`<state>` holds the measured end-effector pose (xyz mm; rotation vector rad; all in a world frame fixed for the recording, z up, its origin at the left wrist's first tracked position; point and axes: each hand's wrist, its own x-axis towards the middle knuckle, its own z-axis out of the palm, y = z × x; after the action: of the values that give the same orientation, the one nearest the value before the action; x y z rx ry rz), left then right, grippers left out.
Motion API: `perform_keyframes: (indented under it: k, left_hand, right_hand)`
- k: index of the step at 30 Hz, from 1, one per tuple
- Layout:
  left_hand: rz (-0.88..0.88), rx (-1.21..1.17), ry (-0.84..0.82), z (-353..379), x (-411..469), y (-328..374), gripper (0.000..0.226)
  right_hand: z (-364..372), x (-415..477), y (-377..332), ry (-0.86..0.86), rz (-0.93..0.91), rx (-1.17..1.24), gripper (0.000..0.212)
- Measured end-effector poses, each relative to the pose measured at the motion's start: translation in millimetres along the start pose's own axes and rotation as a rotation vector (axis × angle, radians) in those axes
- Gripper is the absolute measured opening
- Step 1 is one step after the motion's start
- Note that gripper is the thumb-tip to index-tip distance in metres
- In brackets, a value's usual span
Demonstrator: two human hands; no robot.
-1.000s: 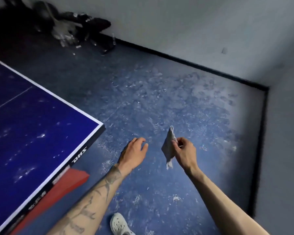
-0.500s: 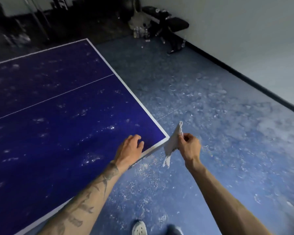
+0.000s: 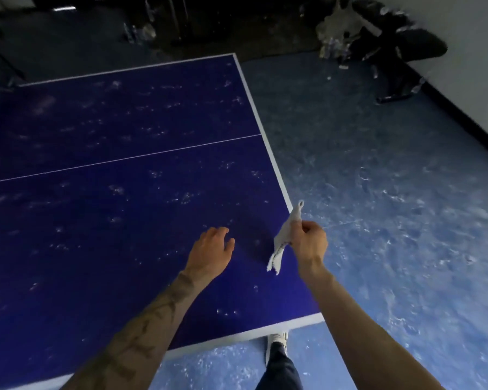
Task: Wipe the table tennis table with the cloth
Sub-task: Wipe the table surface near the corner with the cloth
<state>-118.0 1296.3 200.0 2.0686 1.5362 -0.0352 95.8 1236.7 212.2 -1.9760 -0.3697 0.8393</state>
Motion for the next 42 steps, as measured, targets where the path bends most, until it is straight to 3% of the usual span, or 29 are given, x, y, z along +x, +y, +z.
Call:
perform_keyframes:
  k: [5,9,14,19,24,27,33,42]
  left_hand:
    - [-0.099,-0.033,-0.008,0,60,5,0.047]
    - [-0.142,-0.035,-0.017,6,110,-2,0.046]
    - [-0.142,-0.018,-0.042,20,171,-21,0.046]
    - [-0.129,-0.009,-0.045,37,223,-41,0.045]
    - [-0.118,0.054,0.037,57,257,-63,0.049]
    - [-0.095,0.123,0.119,72,265,-81,0.053]
    - [-0.011,0.203,0.240,100,270,-112,0.057]
    - [0.013,0.175,0.319,114,274,-123,0.059]
  right_hand:
    - [41,72,-31,-0.092,0.005,-0.044,0.037]
    - [89,131,-44,-0.160,0.047,-0.044,0.023]
    - [158,205,-51,-0.193,0.079,0.004,0.029]
    - [199,256,-52,-0.315,0.018,0.038,0.018]
    - [189,268,-1,-0.394,-0.483,-0.516,0.032]
    - [184,271,34,-0.318,-0.757,-0.849,0.041]
    - [207,286,44,-0.292,-0.798,-1.124,0.062]
    - [254,308,26,-0.214,-0.751,-1.122,0.073]
